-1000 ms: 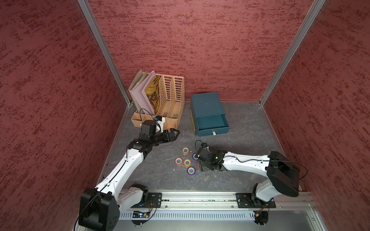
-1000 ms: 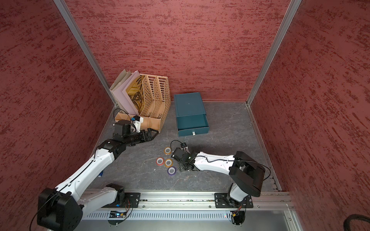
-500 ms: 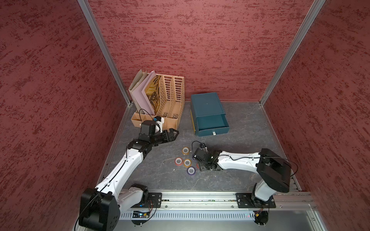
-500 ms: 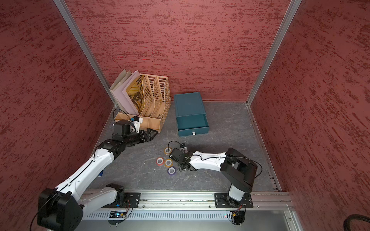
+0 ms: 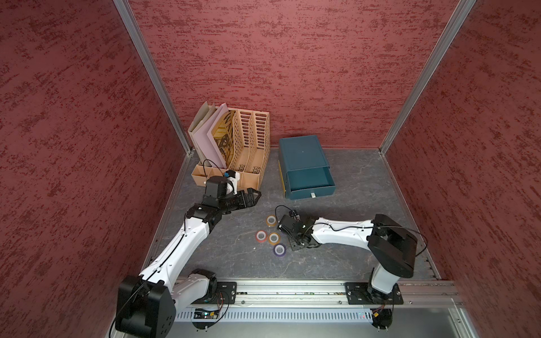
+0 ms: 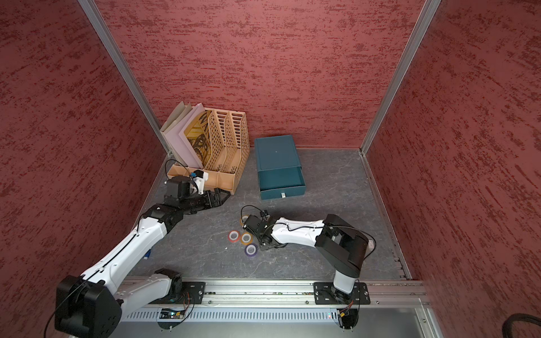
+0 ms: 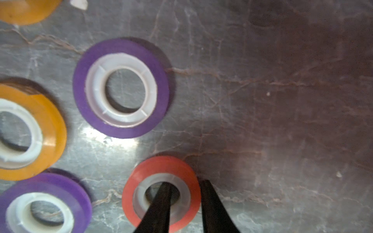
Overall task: Place the transparent tape into the drawer according to color
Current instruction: Pick up the tape at the center of the board.
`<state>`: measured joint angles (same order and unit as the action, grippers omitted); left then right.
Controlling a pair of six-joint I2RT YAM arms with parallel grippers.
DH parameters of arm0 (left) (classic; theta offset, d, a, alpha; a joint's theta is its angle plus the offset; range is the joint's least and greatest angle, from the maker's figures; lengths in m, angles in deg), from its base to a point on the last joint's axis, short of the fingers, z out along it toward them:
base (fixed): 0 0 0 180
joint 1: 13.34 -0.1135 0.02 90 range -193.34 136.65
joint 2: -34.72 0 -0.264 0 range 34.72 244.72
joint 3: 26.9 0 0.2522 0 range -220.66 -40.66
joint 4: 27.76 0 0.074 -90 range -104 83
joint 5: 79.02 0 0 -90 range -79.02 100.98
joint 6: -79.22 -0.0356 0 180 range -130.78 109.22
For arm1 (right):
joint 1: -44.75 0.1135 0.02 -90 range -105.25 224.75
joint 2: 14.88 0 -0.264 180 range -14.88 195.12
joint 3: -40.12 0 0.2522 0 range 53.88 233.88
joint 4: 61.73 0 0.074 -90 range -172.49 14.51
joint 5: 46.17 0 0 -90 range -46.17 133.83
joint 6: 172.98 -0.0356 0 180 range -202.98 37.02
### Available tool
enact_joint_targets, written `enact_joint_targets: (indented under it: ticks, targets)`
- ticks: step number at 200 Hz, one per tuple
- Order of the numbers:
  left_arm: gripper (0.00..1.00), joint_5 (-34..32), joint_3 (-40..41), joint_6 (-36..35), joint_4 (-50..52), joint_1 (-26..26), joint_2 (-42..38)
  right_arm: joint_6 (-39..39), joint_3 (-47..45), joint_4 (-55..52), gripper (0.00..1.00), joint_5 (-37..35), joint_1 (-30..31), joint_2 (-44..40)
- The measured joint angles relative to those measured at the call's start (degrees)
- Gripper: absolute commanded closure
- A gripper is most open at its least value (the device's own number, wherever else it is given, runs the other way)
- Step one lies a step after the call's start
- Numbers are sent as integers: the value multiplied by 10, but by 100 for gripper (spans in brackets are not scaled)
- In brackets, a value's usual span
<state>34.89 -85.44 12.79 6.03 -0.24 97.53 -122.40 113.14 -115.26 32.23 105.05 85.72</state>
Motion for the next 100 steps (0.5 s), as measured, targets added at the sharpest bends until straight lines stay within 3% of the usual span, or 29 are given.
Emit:
enact_joint_targets:
  ticks: [42,100]
  targets:
    - [0,0,4,-1,9,-2,-1,0,4,-4,95,3,0,2]
    - [0,0,5,-1,20,-3,-5,0,-5,-9,100,4,0,-20]
